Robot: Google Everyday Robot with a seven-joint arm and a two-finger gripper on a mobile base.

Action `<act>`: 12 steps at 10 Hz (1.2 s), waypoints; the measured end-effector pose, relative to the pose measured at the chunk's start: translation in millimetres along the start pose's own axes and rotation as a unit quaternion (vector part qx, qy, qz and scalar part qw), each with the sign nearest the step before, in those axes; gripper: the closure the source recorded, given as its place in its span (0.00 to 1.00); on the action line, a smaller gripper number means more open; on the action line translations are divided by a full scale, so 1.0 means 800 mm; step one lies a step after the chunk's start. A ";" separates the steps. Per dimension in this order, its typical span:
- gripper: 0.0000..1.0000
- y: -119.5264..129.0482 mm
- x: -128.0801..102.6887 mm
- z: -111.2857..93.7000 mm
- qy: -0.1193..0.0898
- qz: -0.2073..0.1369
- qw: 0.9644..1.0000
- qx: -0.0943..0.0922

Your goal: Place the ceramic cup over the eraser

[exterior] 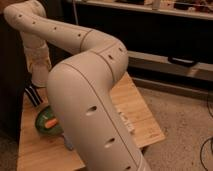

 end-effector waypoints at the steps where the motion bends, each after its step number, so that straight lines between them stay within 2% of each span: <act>1: 1.00 0.015 -0.008 0.013 0.000 -0.012 1.000 -0.005; 2: 1.00 0.032 -0.018 0.030 0.002 -0.026 1.000 -0.011; 3: 1.00 0.035 -0.021 0.034 0.002 -0.029 1.000 -0.012; 8: 1.00 0.033 -0.021 0.034 0.001 -0.028 1.000 -0.012; 9: 1.00 0.033 -0.023 0.036 -0.003 -0.031 0.999 -0.017; 11: 1.00 0.027 -0.043 0.038 -0.017 -0.040 0.999 -0.023; 12: 1.00 0.035 -0.059 0.040 -0.019 -0.048 0.998 -0.032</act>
